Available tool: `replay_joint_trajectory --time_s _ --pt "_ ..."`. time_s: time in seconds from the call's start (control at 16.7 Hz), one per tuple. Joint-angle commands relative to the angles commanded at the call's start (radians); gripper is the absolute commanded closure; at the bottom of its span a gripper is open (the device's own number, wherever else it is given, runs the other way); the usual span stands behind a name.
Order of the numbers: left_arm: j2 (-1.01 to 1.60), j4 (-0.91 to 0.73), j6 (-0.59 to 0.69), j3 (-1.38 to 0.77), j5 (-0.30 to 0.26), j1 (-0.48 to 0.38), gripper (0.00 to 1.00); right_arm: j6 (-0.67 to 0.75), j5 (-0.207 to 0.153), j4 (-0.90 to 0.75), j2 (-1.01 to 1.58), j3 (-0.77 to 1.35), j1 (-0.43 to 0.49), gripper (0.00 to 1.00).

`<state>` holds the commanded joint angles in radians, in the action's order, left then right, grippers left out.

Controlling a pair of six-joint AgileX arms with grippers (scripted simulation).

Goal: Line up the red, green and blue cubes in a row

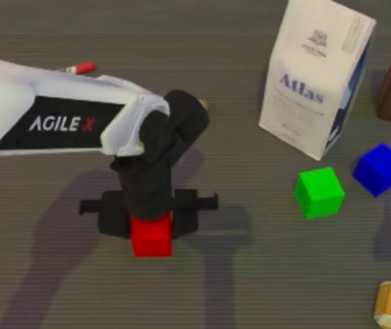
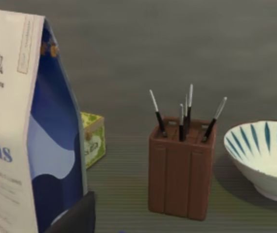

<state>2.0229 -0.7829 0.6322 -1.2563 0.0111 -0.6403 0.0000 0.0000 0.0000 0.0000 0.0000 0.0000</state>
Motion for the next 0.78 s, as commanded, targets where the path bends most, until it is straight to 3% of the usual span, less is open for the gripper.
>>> replay_joint_trajectory --time_s 0.54,0.78 --pt "0.0 0.0 0.0 0.0 0.0 0.0 0.02 0.0 0.0 0.0 0.0 0.0 0.0 0.0" --pt "0.0 0.0 0.0 0.0 0.0 0.0 0.0 0.0 0.0 0.0 0.0 0.0 0.0 0.0"
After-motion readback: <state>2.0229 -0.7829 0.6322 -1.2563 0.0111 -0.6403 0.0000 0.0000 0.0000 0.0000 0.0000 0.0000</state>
